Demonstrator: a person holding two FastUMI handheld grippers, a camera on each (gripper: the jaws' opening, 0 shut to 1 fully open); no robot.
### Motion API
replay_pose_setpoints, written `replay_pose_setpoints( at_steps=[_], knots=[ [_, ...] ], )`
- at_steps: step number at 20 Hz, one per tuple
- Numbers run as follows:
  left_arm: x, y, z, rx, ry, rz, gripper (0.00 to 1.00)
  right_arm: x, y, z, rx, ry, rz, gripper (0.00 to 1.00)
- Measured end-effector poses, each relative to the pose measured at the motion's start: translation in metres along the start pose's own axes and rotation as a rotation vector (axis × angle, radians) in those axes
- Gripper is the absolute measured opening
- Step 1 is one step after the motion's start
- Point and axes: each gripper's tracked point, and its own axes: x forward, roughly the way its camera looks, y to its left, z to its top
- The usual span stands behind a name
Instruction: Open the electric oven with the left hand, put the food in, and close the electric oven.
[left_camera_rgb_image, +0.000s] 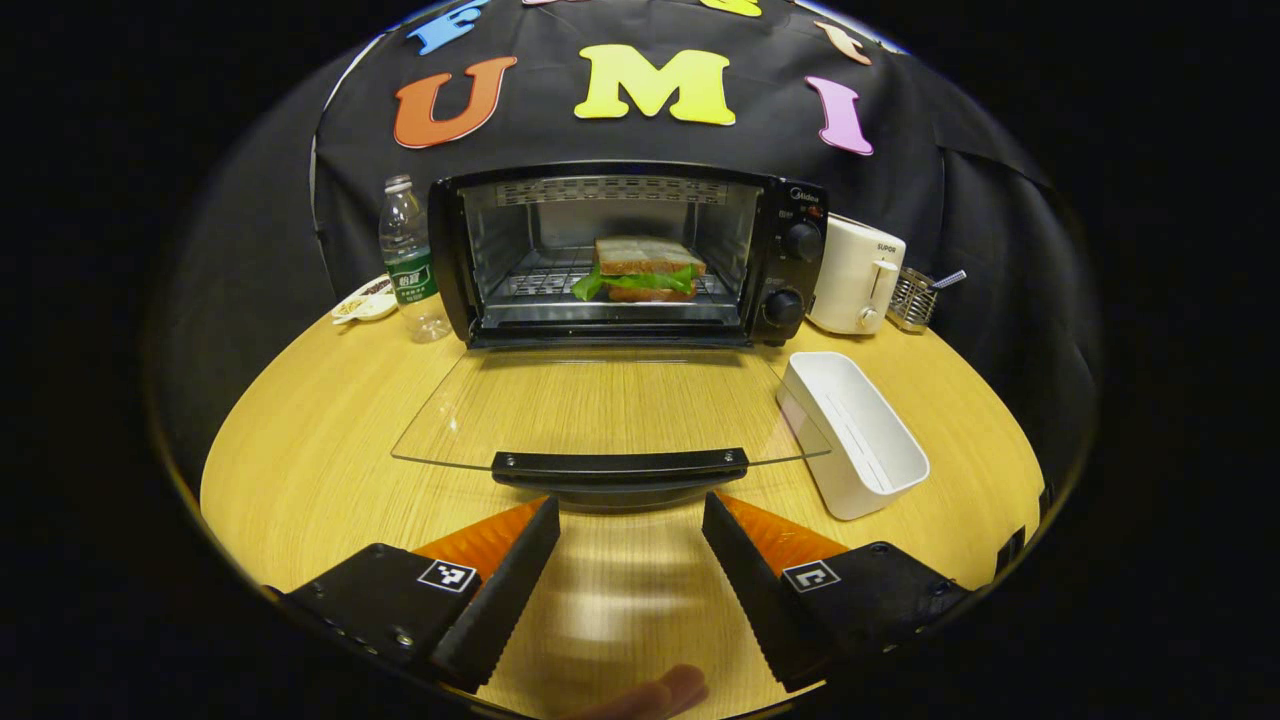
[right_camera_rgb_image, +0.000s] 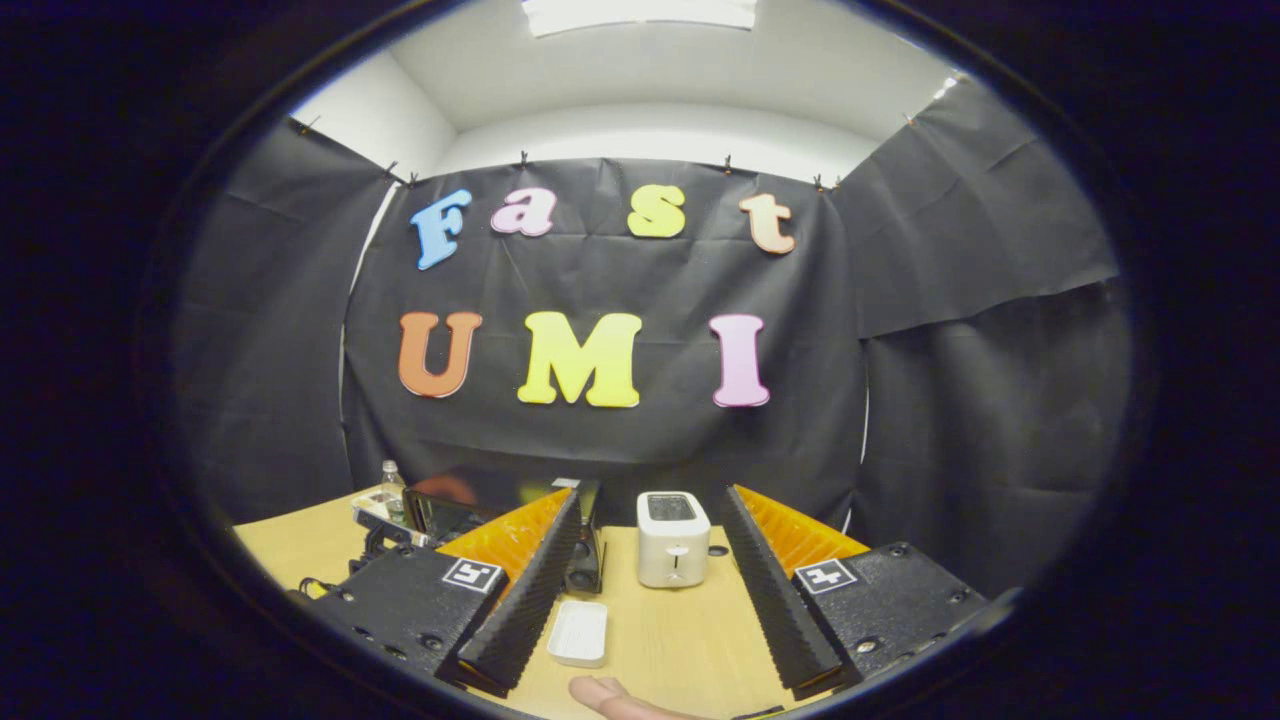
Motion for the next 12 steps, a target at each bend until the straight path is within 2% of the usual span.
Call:
replay_pose_setpoints(
  at_steps=[3, 4, 5, 12],
  knots=[
    [0.008, -0.003, -0.002, 0.011, 0.014, 0.008, 0.95, 0.004, -0.004, -0.012, 0.008, 0.033, 0.004, 0.92],
    [0.011, -0.002, -0.003, 0.014, 0.022, 0.017, 1.0, 0.006, -0.006, -0.015, 0.014, 0.042, 0.007, 0.92],
    [0.013, -0.002, -0.006, 0.014, 0.036, 0.024, 0.95, 0.008, -0.008, -0.018, 0.018, 0.05, 0.007, 0.92],
    [0.012, -0.001, -0.003, 0.004, 0.044, 0.029, 0.95, 0.016, -0.016, -0.033, 0.047, 0.092, 0.001, 0.92]
  ],
)
